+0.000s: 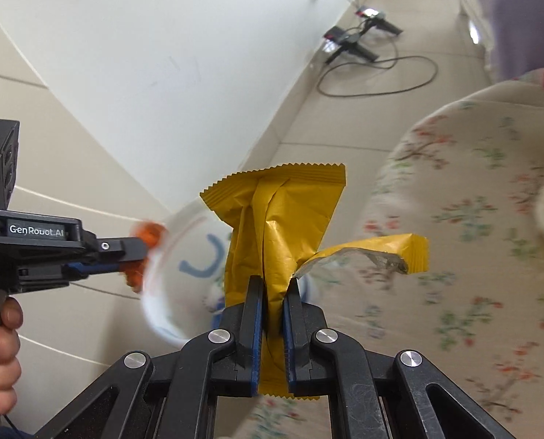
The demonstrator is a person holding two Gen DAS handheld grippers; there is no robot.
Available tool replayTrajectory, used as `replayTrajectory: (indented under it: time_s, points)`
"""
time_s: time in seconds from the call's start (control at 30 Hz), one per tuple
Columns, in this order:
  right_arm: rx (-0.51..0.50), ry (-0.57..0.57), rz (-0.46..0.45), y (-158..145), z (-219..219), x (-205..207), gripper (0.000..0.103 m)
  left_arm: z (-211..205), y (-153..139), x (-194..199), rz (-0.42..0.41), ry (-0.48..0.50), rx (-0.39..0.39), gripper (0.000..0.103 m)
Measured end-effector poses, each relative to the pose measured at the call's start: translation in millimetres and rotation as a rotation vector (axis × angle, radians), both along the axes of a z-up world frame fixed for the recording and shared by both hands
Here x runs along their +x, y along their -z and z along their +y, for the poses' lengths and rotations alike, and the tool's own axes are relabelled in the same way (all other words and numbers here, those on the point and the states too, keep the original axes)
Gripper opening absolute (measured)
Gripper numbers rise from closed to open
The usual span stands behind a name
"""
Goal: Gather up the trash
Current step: 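Carry both wrappers over the white bin and open both tools to drop them, then grasp the yellow paper cup with the left tool while the right tool grasps the sponge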
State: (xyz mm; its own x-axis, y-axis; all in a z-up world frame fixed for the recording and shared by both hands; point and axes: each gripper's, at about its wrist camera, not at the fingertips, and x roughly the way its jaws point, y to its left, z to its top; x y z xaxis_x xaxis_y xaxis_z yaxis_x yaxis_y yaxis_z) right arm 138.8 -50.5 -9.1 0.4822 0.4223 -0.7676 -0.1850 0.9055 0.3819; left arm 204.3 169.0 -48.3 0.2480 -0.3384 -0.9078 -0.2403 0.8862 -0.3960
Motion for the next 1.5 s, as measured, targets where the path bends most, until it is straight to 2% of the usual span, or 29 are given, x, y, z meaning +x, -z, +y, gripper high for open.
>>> replayTrajectory:
  time_s: [0.1,0.37,0.53,0.63,0.77,0.87,1.1,1.5]
  points:
    - [0.007,-0.010,0.008,4,11,5,0.009,4,-5,-2,-0.019,-0.013,0.001,0.022]
    - [0.014,-0.041,0.038,16,33,16,0.011,7,-21,-7,-0.065,-0.018,-0.021,0.023]
    - [0.016,-0.066,0.050,23,56,27,0.012,15,-23,-8,-0.064,-0.046,-0.030,0.023]
    - [0.011,-0.076,0.051,30,73,34,0.015,18,-24,-8,-0.068,-0.055,-0.034,0.023]
    - [-0.014,-0.122,0.077,47,97,40,0.034,22,-24,-9,-0.070,-0.068,-0.029,0.023]
    - [-0.044,-0.124,0.098,57,103,40,0.039,23,-24,-9,-0.070,-0.067,-0.031,0.023]
    - [-0.044,-0.092,0.104,58,84,26,0.039,20,-24,-8,-0.072,-0.062,-0.028,0.023]
    - [-0.049,0.009,0.085,29,4,5,0.040,-24,-23,-2,-0.060,0.033,-0.006,0.023]
